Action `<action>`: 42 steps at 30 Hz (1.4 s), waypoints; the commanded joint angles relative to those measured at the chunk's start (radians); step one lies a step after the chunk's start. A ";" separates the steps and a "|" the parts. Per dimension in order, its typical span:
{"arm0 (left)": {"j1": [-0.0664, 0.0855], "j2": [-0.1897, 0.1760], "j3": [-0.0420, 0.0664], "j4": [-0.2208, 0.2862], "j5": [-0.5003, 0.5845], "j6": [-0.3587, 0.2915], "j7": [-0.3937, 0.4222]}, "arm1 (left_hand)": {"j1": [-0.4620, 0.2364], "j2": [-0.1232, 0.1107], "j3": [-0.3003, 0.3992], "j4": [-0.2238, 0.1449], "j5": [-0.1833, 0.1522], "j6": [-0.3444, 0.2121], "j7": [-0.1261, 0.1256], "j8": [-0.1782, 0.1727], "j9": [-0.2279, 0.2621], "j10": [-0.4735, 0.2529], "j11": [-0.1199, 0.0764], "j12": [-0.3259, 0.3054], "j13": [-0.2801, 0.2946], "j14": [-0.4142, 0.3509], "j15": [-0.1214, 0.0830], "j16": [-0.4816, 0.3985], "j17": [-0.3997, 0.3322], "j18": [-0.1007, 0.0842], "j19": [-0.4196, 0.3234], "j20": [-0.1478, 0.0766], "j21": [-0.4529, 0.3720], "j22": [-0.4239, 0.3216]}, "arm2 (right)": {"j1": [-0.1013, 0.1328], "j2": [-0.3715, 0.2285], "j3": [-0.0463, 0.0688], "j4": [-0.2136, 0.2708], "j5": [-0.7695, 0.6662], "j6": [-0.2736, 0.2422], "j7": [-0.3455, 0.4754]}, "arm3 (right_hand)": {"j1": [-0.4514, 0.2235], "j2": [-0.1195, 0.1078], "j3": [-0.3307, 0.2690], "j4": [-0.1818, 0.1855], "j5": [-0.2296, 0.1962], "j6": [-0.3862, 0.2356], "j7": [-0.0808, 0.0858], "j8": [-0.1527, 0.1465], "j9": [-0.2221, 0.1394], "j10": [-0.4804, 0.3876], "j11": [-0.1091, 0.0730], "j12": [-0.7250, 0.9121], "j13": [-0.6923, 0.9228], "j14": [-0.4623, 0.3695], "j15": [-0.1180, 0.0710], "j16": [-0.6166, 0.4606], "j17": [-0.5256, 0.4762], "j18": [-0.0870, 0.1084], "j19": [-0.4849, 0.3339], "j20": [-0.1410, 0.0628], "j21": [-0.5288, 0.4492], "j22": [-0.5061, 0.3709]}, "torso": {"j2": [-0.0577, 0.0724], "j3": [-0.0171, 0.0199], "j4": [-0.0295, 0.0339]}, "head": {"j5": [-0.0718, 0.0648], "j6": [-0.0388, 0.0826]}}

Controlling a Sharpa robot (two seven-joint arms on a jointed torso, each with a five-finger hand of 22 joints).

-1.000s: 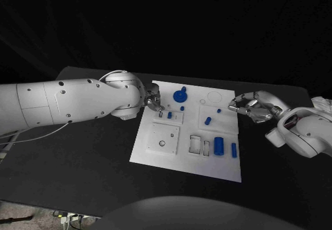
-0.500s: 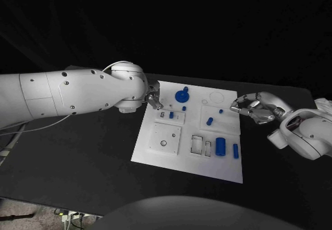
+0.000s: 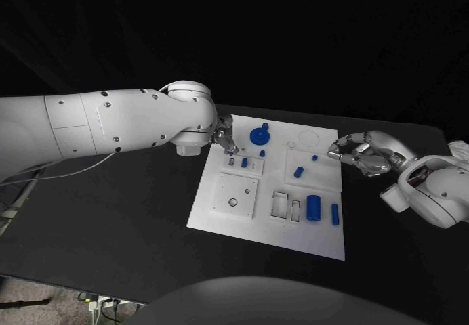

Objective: Assemble the parts on the task board

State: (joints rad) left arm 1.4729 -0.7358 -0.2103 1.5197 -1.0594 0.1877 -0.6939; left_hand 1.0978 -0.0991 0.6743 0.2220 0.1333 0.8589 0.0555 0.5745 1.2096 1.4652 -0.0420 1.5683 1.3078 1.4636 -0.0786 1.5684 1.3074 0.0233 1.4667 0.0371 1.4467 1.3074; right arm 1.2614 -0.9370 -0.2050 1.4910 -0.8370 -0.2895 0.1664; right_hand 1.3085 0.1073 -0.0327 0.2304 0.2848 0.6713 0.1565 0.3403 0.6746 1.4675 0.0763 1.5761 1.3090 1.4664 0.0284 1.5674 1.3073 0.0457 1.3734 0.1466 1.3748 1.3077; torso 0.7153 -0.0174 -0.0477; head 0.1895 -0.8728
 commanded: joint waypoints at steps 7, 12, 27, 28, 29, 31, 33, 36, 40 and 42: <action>0.000 0.015 -0.008 -0.005 -0.018 0.003 -0.047 | -0.019 0.006 -0.038 0.025 0.019 -0.008 -0.019 -0.025 -0.011 0.106 0.010 0.002 0.263 0.107 0.003 0.002 0.263 0.010 0.027 -0.001 -0.013 0.218 | -0.001 0.004 0.000 -0.001 -0.002 0.013 0.003 | 0.009 0.002 0.000 -0.008 0.005 -0.006 -0.001 -0.005 -0.001 0.103 0.007 -0.005 0.262 0.104 0.004 0.003 0.264 0.015 -0.007 -0.003 -0.006 0.182 | -0.001 -0.0002 0.0006 | 0.003 0.000; -0.007 0.025 -0.010 -0.005 -0.072 0.000 -0.041 | -0.017 0.008 -0.043 0.026 0.024 -0.011 -0.018 -0.027 -0.011 0.106 0.011 0.002 0.263 0.107 0.004 0.002 0.263 0.010 0.027 -0.001 -0.014 0.218 | -0.001 0.007 0.000 -0.003 -0.002 0.012 0.005 | 0.010 0.002 0.000 -0.009 0.006 -0.006 -0.001 -0.005 -0.002 0.103 0.007 -0.005 0.262 0.104 0.004 0.003 0.264 0.015 -0.007 -0.003 -0.006 0.182 | -0.001 -0.0008 -0.0001 | 0.003 0.000; -0.021 0.025 -0.013 0.002 -0.160 -0.012 -0.052 | -0.008 0.018 -0.052 0.022 0.038 -0.014 -0.017 -0.029 -0.011 0.106 0.012 0.002 0.263 0.107 0.005 0.002 0.263 0.012 0.025 0.001 -0.019 0.217 | -0.001 0.007 0.000 -0.004 -0.002 0.015 0.005 | 0.010 0.002 0.000 -0.009 0.006 -0.006 -0.001 -0.005 -0.002 0.103 0.007 -0.005 0.262 0.104 0.004 0.003 0.264 0.015 -0.007 -0.003 -0.006 0.182 | 0.000 0.0001 0.0011 | 0.010 0.000; -0.022 0.025 -0.013 0.002 -0.163 -0.010 -0.054 | -0.008 0.019 -0.053 0.023 0.039 -0.015 -0.017 -0.030 -0.011 0.106 0.013 0.002 0.263 0.107 0.005 0.002 0.263 0.012 0.024 0.001 -0.020 0.216 | -0.001 0.008 0.000 -0.004 -0.002 0.016 0.005 | 0.010 0.002 0.000 -0.009 0.006 -0.006 -0.001 -0.005 -0.002 0.103 0.007 -0.005 0.262 0.104 0.004 0.003 0.264 0.015 -0.007 -0.003 -0.006 0.182 | 0.000 0.0001 0.0007 | 0.011 0.000; -0.023 0.025 -0.013 0.001 -0.165 -0.009 -0.055 | -0.008 0.019 -0.053 0.023 0.040 -0.015 -0.017 -0.030 -0.011 0.106 0.013 0.002 0.263 0.107 0.005 0.002 0.263 0.012 0.024 0.001 -0.021 0.216 | -0.001 0.008 0.000 -0.004 -0.002 0.016 0.005 | 0.012 0.002 0.001 -0.010 0.008 -0.008 -0.001 -0.006 -0.002 0.103 0.007 -0.005 0.262 0.104 0.004 0.003 0.264 0.016 -0.008 -0.003 -0.007 0.182 | 0.000 0.0001 0.0007 | 0.011 0.000; -0.025 0.025 -0.014 0.001 -0.167 -0.007 -0.057 | -0.010 0.022 -0.059 0.026 0.043 -0.016 -0.015 -0.031 -0.011 0.106 0.014 0.002 0.263 0.107 0.006 0.002 0.263 0.012 0.023 0.002 -0.023 0.216 | -0.001 0.007 0.000 -0.004 -0.002 0.016 0.005 | 0.012 0.002 0.001 -0.010 0.008 -0.008 -0.001 -0.006 -0.002 0.103 0.007 -0.005 0.262 0.104 0.004 0.003 0.264 0.016 -0.008 -0.003 -0.007 0.182 | 0.000 0.0001 0.0004 | 0.012 0.000; -0.028 0.026 -0.014 0.000 -0.167 -0.006 -0.057 | -0.013 0.024 -0.064 0.029 0.044 -0.017 -0.014 -0.032 -0.011 0.106 0.014 0.002 0.263 0.107 0.006 0.002 0.263 0.013 0.023 0.002 -0.024 0.215 | -0.001 0.007 0.000 -0.004 -0.002 0.016 0.005 | 0.012 0.002 0.001 -0.010 0.008 -0.008 -0.001 -0.006 -0.002 0.103 0.007 -0.005 0.262 0.104 0.004 0.003 0.264 0.016 -0.008 -0.003 -0.007 0.182 | 0.000 -0.0001 0.0003 | 0.012 0.000; -0.030 0.027 -0.014 -0.001 -0.161 -0.005 -0.056 | -0.016 0.027 -0.070 0.034 0.044 -0.018 -0.014 -0.033 -0.011 0.106 0.015 0.002 0.263 0.107 0.007 0.002 0.263 0.013 0.022 0.003 -0.024 0.215 | -0.001 0.007 0.000 -0.004 -0.002 0.017 0.005 | 0.012 0.002 0.001 -0.010 0.008 -0.008 -0.001 -0.006 -0.002 0.103 0.007 -0.005 0.262 0.104 0.004 0.003 0.264 0.016 -0.008 -0.003 -0.007 0.182 | 0.000 -0.0002 0.0001 | 0.011 0.000; -0.034 0.029 -0.014 -0.002 -0.148 -0.004 -0.055 | -0.018 0.029 -0.073 0.036 0.045 -0.018 -0.013 -0.034 -0.011 0.106 0.016 0.002 0.263 0.107 0.008 0.002 0.263 0.013 0.022 0.003 -0.025 0.215 | -0.001 0.007 0.000 -0.004 -0.002 0.017 0.004 | 0.012 0.002 0.001 -0.010 0.008 -0.008 -0.001 -0.006 -0.002 0.103 0.007 -0.005 0.262 0.104 0.004 0.003 0.264 0.016 -0.008 -0.003 -0.007 0.182 | 0.000 0.0003 0.0007 | 0.013 0.000; -0.036 0.031 -0.014 -0.003 -0.143 -0.003 -0.054 | -0.018 0.029 -0.073 0.036 0.045 -0.018 -0.013 -0.034 -0.011 0.106 0.016 0.002 0.263 0.107 0.008 0.002 0.263 0.013 0.022 0.003 -0.025 0.215 | -0.001 0.007 0.000 -0.004 -0.002 0.017 0.004 | 0.012 0.002 0.001 -0.010 0.008 -0.008 -0.001 -0.006 -0.002 0.103 0.007 -0.005 0.262 0.104 0.004 0.003 0.264 0.016 -0.008 -0.003 -0.007 0.182 | 0.000 0.0006 0.0008 | 0.013 0.000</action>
State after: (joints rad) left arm 1.4383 -0.7078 -0.2248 1.5163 -1.2074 0.1798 -0.6968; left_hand 1.0816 -0.0784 0.6058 0.2601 0.1733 0.8447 0.0424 0.5450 1.1980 1.4666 -0.0356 1.5683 1.3075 1.4636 -0.0785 1.5684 1.3079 0.0233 1.4667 0.0371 1.4269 1.3073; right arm 1.2611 -0.9306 -0.2051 1.4862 -0.8368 -0.2880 0.1672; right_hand 1.3084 0.1073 -0.0327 0.2249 0.2889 0.6699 0.1551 0.3403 0.6742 1.4675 0.0763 1.5761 1.3099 1.4664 0.0284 1.5674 1.3077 0.0457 1.3698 0.1429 1.3708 1.3074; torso 0.7151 -0.0172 -0.0473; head 0.2018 -0.8728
